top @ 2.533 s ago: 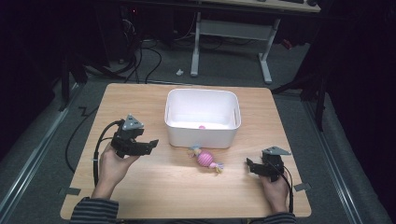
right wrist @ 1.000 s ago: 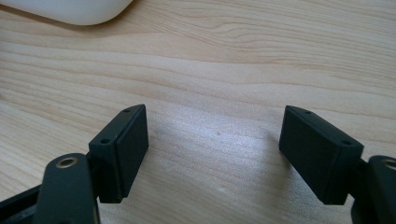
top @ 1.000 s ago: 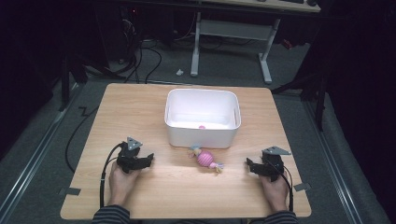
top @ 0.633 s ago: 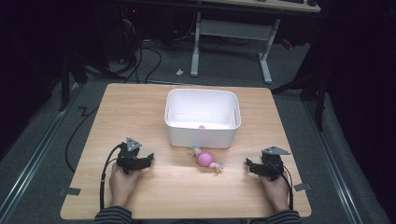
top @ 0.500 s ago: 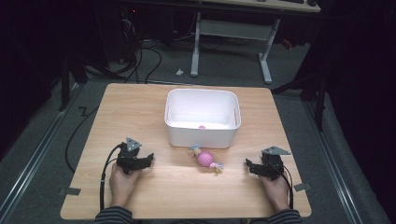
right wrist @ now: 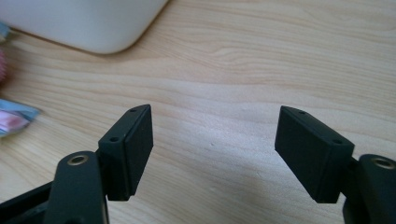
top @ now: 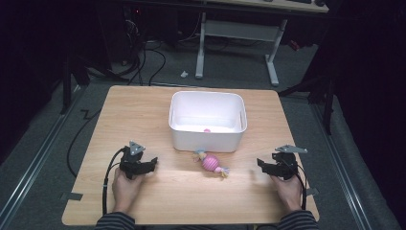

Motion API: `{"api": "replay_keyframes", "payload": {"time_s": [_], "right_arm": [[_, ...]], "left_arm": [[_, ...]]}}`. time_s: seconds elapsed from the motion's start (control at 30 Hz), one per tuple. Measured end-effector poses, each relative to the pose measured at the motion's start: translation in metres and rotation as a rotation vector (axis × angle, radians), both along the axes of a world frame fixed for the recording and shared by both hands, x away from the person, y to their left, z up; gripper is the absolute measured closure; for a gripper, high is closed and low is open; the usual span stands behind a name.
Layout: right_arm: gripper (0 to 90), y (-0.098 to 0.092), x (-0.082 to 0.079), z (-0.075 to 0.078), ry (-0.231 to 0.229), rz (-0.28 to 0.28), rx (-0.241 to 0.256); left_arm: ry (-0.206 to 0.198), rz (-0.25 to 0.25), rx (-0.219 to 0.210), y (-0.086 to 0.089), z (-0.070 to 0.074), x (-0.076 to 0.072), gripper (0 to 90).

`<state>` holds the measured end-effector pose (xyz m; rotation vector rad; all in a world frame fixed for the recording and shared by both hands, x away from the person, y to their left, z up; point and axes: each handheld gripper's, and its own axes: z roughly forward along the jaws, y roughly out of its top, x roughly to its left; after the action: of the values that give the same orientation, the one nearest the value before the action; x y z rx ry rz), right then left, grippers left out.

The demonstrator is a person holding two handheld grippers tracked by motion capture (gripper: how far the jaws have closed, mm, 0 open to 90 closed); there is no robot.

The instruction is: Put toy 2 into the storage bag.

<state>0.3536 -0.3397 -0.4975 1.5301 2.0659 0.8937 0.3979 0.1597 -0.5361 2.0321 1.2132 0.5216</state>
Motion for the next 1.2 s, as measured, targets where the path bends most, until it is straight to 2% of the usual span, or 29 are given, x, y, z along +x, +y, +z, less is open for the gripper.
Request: {"api": "replay_keyframes", "payload": {"time_s": [0.07, 0.23, 0.3, 0.4, 0.6, 0.77, 0.97, 1.1, 1.2], "right_arm": [[29.2, 0.003, -0.002, 0.002, -0.01, 0.008, 0.019], [29.8, 0.013, -0.011, 0.0, -0.013, 0.034, 0.011], [28.8, 0.017, -0.015, 0.002, -0.026, 0.026, -0.001], [28.4, 0.022, -0.019, 0.007, -0.036, 0.035, 0.031], [28.3, 0.041, -0.019, 0.017, -0.046, 0.112, 0.015], [30.2, 0.053, -0.019, 0.028, -0.07, 0.159, 0.049], [32.6, 0.068, -0.018, 0.031, -0.068, 0.216, 0.047], [33.4, 0.076, -0.013, 0.033, -0.035, 0.255, 0.078], [33.3, 0.084, -0.007, 0.037, -0.013, 0.28, 0.067]], "left_arm": [[0.0, 0.0, 0.0, 0.0, 0.0, 0.0, 26.2], [0.0, 0.002, 0.001, 0.0, 0.0, 0.0, 26.0], [0.001, 0.0, 0.001, 0.0, 0.0, 0.0, 25.4], [0.001, -0.001, 0.001, 0.0, 0.0, 0.0, 25.1], [0.001, 0.0, 0.001, 0.0, 0.0, 0.0, 25.1], [0.001, 0.0, 0.001, 0.0, 0.0, 0.0, 25.1], [0.002, 0.0, 0.001, 0.0, 0.0, -0.002, 24.8], [0.004, -0.004, 0.001, -0.001, 0.0, -0.002, 24.0], [0.002, -0.009, 0.003, -0.001, 0.0, -0.002, 23.3]]}}
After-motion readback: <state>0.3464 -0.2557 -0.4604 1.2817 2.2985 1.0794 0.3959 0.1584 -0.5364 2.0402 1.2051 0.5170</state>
